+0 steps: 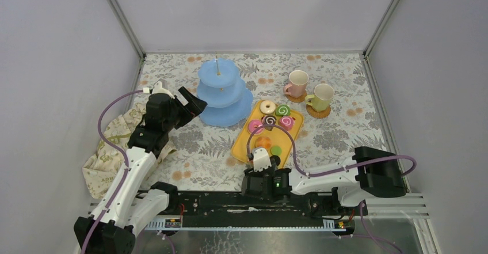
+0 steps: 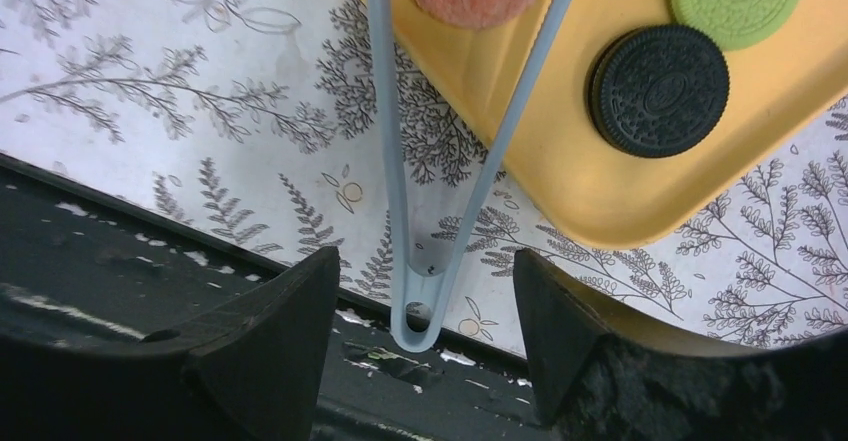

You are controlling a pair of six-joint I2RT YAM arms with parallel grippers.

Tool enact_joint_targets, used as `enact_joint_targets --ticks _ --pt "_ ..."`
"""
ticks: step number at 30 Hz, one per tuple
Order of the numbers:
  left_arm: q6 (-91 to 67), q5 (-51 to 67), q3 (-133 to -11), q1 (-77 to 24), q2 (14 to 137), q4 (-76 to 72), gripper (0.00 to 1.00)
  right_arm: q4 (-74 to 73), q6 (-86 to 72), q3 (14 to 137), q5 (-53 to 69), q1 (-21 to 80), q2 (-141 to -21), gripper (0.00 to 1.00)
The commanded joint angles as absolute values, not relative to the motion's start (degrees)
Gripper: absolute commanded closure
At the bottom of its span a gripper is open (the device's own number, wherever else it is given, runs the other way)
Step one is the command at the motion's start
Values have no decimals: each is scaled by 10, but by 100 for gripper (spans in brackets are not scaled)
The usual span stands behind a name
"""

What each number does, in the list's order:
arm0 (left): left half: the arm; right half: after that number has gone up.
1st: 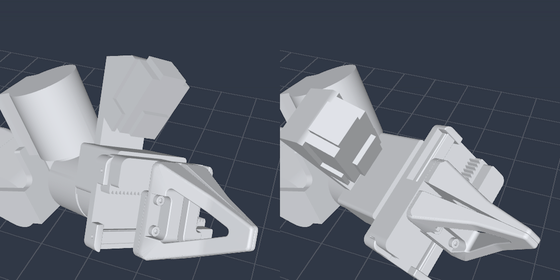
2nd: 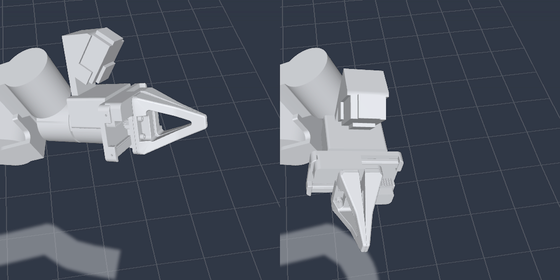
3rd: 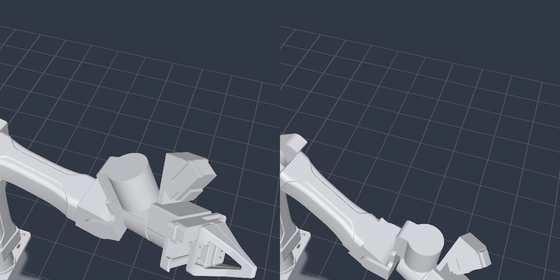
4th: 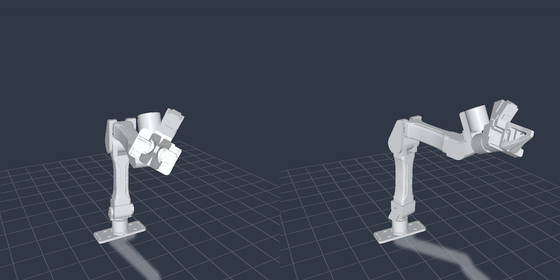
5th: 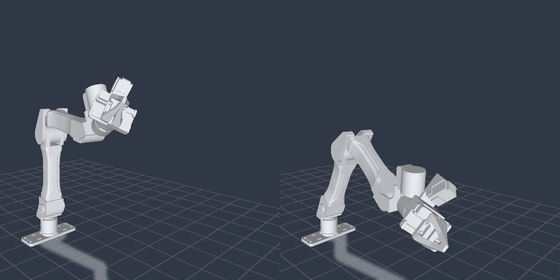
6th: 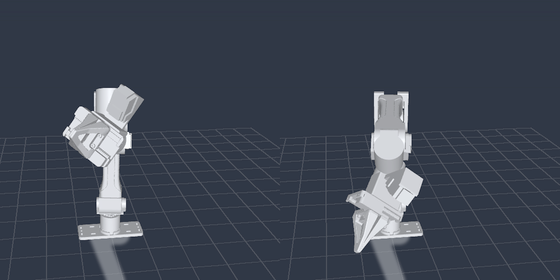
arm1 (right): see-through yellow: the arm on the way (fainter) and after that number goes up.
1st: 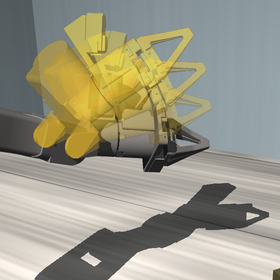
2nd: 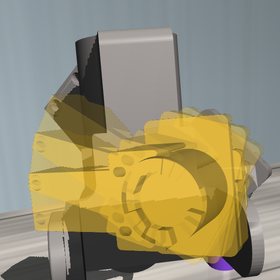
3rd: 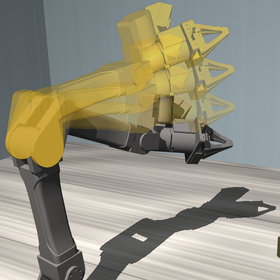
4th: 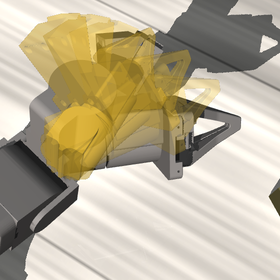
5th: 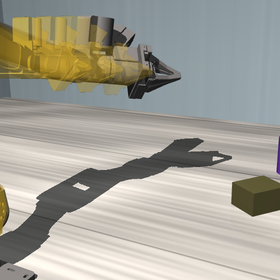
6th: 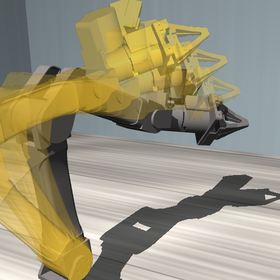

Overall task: Serve the afternoon tea
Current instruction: Adjust the clamp on the tray.

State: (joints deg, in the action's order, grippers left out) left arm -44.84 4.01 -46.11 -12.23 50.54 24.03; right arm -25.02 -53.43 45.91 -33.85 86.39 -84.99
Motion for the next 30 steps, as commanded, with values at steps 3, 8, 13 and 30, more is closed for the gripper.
enact_joint_targets --ticks 3,8,13,30 --pt "-446 33 -450 -123 498 209 0 -228 -598 441 -403 892 -874 31" --pt "-449 36 -442 -123 498 202 0 -195 -608 420 -409 899 -882 37" --pt "-448 35 -440 -124 497 201 0 -159 -621 392 -418 906 -887 46" --pt "-452 41 -445 -123 487 200 0 -225 -611 430 -400 911 -847 56"
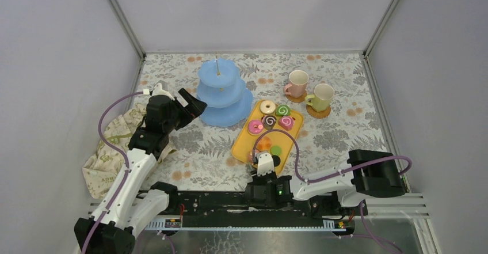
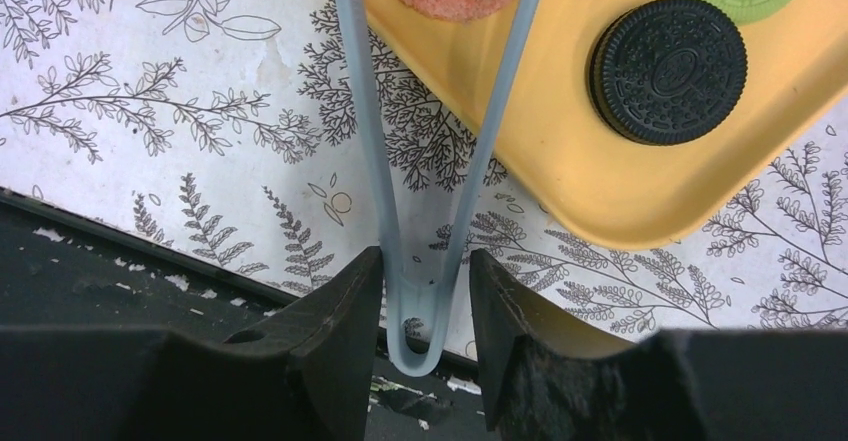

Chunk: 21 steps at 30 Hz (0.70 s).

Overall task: Serve the afternoon tea
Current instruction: Adjust the clamp on the tray.

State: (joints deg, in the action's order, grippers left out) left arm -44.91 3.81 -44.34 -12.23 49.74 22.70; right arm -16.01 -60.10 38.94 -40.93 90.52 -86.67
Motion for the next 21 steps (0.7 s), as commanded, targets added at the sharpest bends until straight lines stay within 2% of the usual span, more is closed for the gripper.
enact_joint_targets --ticks 1,5,10,21 --pt "-451 41 -445 -123 486 200 0 -236 -611 437 -398 911 -847 56" --pt "-451 43 -448 -123 489 200 0 -253 -613 445 -397 911 -843 57" --pt "-452 47 -451 -123 494 198 0 -215 -617 419 -392 911 -845 51" --pt "-451 46 -446 -123 495 193 0 -209 -622 445 -414 910 -931 40"
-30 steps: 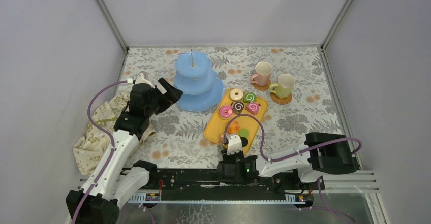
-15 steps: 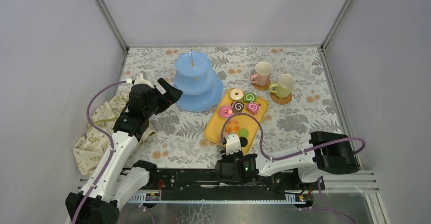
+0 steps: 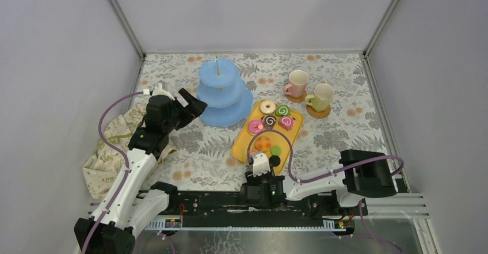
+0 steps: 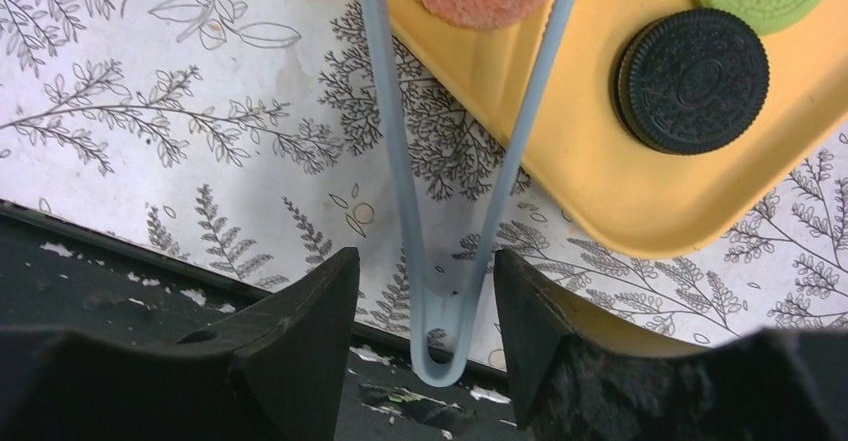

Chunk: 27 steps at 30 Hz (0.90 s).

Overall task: Serve the afternoon tea
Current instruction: Adjust the clamp on the tray.

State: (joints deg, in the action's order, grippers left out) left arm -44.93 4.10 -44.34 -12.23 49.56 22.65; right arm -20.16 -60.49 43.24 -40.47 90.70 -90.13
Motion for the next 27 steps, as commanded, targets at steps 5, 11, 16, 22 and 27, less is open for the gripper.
enact_joint_targets --ticks 5,11,16,22,27 --pt "-450 43 -441 -123 494 190 0 -236 -656 447 -425 911 -948 38" --pt "-450 45 -439 -123 499 186 0 -276 -684 447 -443 911 -936 49" --pt "-451 44 -435 -123 497 184 0 -267 -680 439 -433 911 -935 56" --pt "-450 44 -437 -124 491 185 0 -292 -674 447 -439 915 -917 63" --pt "-451 44 -438 -123 490 185 0 -313 -654 460 -432 915 -886 66"
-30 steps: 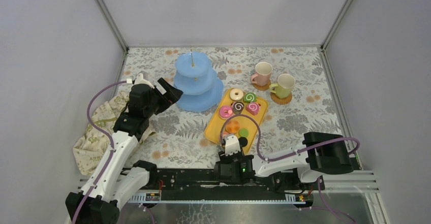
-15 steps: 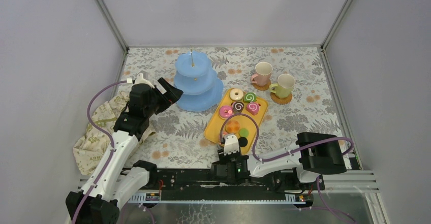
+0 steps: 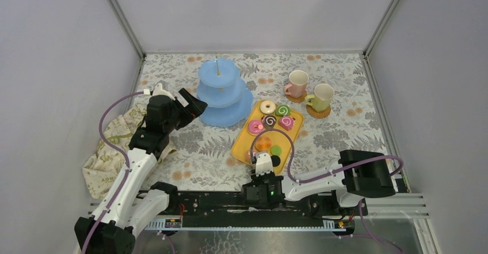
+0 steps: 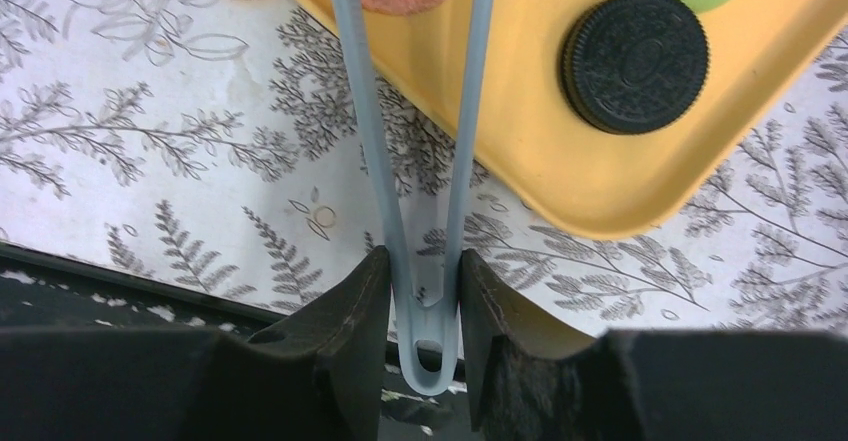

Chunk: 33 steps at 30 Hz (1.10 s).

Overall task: Serve the afternoon tea
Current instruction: Adjust the clamp on the tray.

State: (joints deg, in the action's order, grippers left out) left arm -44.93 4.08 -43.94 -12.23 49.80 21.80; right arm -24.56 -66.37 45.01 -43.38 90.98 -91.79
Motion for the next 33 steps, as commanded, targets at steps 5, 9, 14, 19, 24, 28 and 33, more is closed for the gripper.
enact_joint_targets --ticks 5,9,14,19,24,28,33 --pt "-451 47 -439 -123 489 185 0 -328 -643 471 -416 913 -865 66" --pt "-453 48 -441 -123 488 185 0 -325 -623 479 -395 909 -856 65" --pt "-452 48 -443 -123 486 187 0 -300 -590 476 -354 883 -840 65" --pt "-452 47 -447 -123 485 190 0 -269 -561 461 -310 850 -809 65" --pt "-453 50 -447 -123 488 188 0 -267 -532 468 -281 825 -809 65" --pt "-451 49 -449 -123 490 188 0 -275 -515 486 -253 806 -822 64" --pt "-451 48 -452 -123 491 188 0 -285 -504 499 -233 792 -833 63"
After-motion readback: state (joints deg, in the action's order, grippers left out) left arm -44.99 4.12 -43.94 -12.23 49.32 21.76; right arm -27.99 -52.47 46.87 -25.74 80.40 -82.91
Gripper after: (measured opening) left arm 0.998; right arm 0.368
